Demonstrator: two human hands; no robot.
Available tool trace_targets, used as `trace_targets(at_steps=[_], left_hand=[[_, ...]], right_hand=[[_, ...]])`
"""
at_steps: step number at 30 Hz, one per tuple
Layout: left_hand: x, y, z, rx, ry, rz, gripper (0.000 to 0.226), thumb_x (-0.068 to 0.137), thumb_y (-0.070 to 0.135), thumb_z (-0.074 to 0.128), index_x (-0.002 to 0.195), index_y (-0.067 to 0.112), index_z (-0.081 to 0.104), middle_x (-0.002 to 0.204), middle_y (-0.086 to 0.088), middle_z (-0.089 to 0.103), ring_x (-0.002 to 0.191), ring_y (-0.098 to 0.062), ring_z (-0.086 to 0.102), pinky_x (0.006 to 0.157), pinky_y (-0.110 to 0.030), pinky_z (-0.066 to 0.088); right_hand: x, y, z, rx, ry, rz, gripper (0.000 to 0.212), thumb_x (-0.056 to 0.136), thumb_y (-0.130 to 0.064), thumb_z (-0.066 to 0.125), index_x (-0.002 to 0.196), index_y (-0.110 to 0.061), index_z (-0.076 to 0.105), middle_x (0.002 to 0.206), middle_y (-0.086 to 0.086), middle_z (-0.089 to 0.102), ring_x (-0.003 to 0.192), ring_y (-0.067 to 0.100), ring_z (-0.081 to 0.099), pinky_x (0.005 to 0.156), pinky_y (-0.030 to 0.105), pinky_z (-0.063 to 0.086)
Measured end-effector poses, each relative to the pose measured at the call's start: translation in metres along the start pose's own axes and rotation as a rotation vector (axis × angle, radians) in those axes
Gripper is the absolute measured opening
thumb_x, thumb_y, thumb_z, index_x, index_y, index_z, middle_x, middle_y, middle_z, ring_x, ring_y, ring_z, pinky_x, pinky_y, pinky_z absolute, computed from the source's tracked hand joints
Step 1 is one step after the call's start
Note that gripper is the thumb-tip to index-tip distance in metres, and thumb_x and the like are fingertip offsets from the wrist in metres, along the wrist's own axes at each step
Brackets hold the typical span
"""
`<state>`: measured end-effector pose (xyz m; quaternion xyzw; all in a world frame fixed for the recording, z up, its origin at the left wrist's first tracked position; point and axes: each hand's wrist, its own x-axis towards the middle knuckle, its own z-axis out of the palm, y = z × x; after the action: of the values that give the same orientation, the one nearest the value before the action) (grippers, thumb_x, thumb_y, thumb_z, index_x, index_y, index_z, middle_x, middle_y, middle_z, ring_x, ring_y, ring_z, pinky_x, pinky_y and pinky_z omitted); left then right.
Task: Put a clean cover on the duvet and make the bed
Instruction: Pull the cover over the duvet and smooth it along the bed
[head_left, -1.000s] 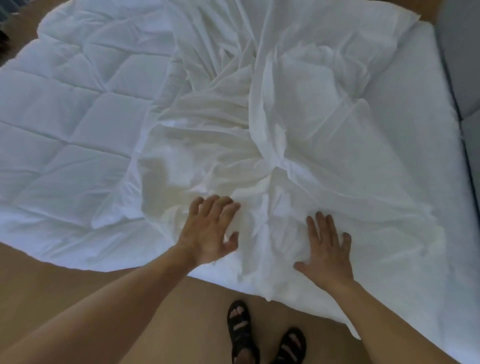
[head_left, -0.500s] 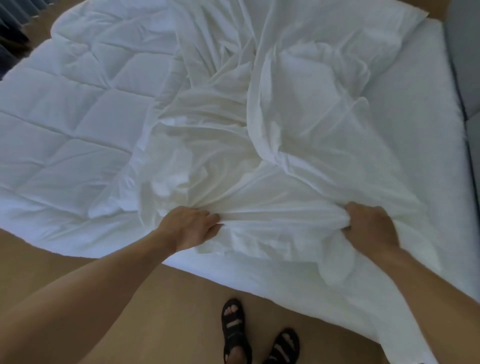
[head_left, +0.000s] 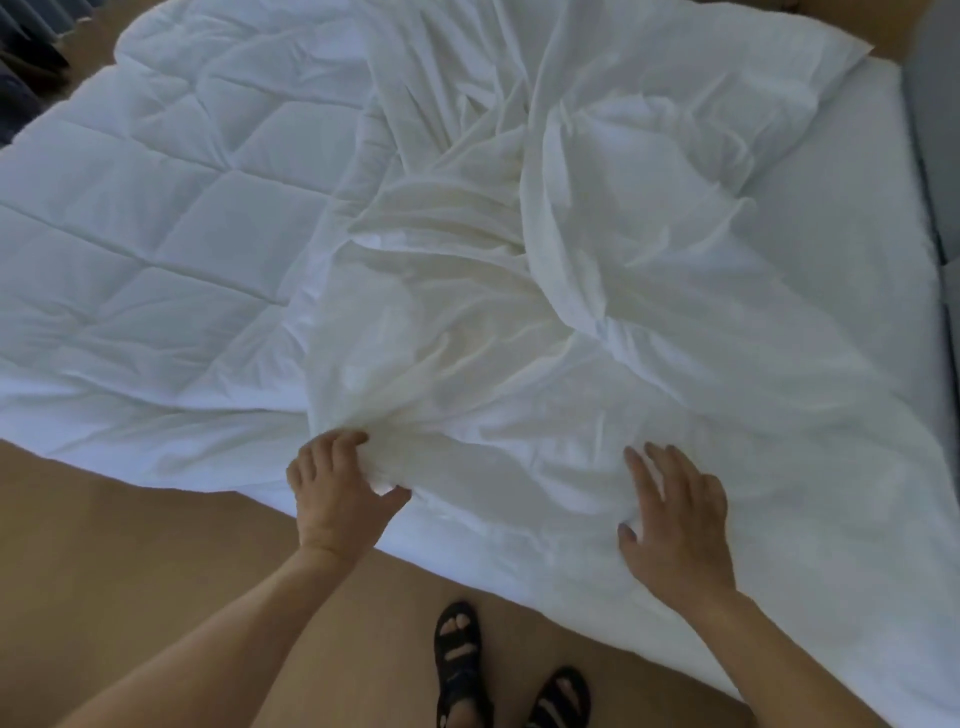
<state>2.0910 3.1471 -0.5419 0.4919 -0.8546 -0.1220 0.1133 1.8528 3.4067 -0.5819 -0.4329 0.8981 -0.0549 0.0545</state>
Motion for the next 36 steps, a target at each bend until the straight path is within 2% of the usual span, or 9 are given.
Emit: trace_targets(at_steps=[4,9,14,18,22,26,31,33,36], left_hand=[[-0.003,0.033,-0.014,-0.55,-0.102,-0.468,0.066,0.076,0.02,0.082,0.129,0.012,0.044,0.109,0.009,0.048,0.1,-0.016,0.052,0.081,-0.024,0.044],[0.002,0.07,-0.02,-0.897,-0.185,-0.337,0.056,0.084,0.025,0.07,0.136,0.027,0.048,0.124,0.006,0.058,0.111,-0.015,0.059,0.082,-0.016,0.048],[0.004,0.097,-0.016,-1.348,-0.487,-0.419,0.025,0.084,0.012,0.048,0.088,0.011,0.073,0.078,-0.005,0.073,0.073,-0.021,0.067,0.063,-0.03,0.057],[0.023,0.066,0.001,-0.948,-0.004,-0.823,0.01,0.095,0.009,0.047,0.101,0.008,0.056,0.081,-0.005,0.063,0.068,-0.017,0.061,0.059,-0.031,0.05],[0.03,0.055,0.009,-0.617,-0.195,-0.565,0.043,0.083,0.039,0.049,0.116,0.013,0.058,0.118,-0.012,0.06,0.106,-0.028,0.055,0.097,-0.053,0.047],[0.035,0.076,0.011,-0.564,-0.328,-0.519,0.094,0.076,0.043,0.073,0.154,0.03,0.022,0.162,-0.001,0.006,0.147,-0.026,0.01,0.116,-0.053,0.026],[0.035,0.072,0.015,-0.918,-0.437,-0.7,0.05,0.082,0.029,0.067,0.127,0.015,0.051,0.108,0.001,0.064,0.091,-0.016,0.06,0.074,-0.026,0.051],[0.039,0.07,0.008,-0.799,-0.552,-0.633,0.006,0.089,0.013,0.056,0.085,0.009,0.055,0.072,0.003,0.055,0.061,-0.011,0.044,0.05,-0.016,0.038],[0.038,0.076,0.001,-0.756,-0.684,-0.394,0.022,0.091,0.007,0.054,0.07,0.016,0.053,0.063,0.007,0.05,0.057,-0.008,0.041,0.048,-0.014,0.036]], right_hand=[[0.007,-0.045,0.01,0.02,-0.031,-0.272,0.106,0.058,-0.051,0.087,0.146,-0.02,0.038,0.149,0.009,0.041,0.141,0.029,0.031,0.109,0.053,0.028],[0.036,-0.066,0.02,-0.032,-0.1,-0.177,0.134,0.037,-0.053,0.094,0.15,-0.02,0.03,0.155,0.016,0.034,0.144,0.034,0.03,0.108,0.062,0.03],[0.066,-0.061,0.034,-0.105,0.093,-0.16,0.095,0.068,-0.05,0.07,0.147,-0.007,0.041,0.163,0.013,0.014,0.146,0.035,0.025,0.108,0.069,0.023],[0.081,-0.055,0.031,-0.085,0.137,-0.157,0.119,0.057,-0.052,0.082,0.153,-0.015,0.022,0.16,0.018,0.022,0.146,0.037,0.024,0.107,0.066,0.019],[0.085,-0.056,0.03,-0.119,0.091,-0.207,0.12,0.057,-0.049,0.087,0.154,-0.023,0.021,0.161,0.016,0.019,0.148,0.036,0.021,0.107,0.068,0.021],[0.097,-0.057,0.021,-0.124,0.07,-0.228,0.118,0.053,-0.044,0.088,0.15,-0.027,0.024,0.159,0.014,0.023,0.147,0.038,0.022,0.104,0.072,0.021],[0.108,-0.052,0.013,-0.102,0.013,-0.265,0.114,0.049,-0.033,0.092,0.145,-0.025,0.032,0.151,0.022,0.035,0.137,0.045,0.039,0.092,0.069,0.037],[0.11,-0.05,0.006,-0.031,0.009,-0.236,0.109,0.054,-0.028,0.091,0.147,-0.023,0.033,0.143,0.024,0.045,0.128,0.043,0.049,0.087,0.06,0.045],[0.115,-0.039,0.001,0.074,0.009,-0.137,0.097,0.06,-0.01,0.086,0.146,-0.009,0.04,0.109,0.02,0.061,0.092,0.039,0.059,0.071,0.045,0.052]])
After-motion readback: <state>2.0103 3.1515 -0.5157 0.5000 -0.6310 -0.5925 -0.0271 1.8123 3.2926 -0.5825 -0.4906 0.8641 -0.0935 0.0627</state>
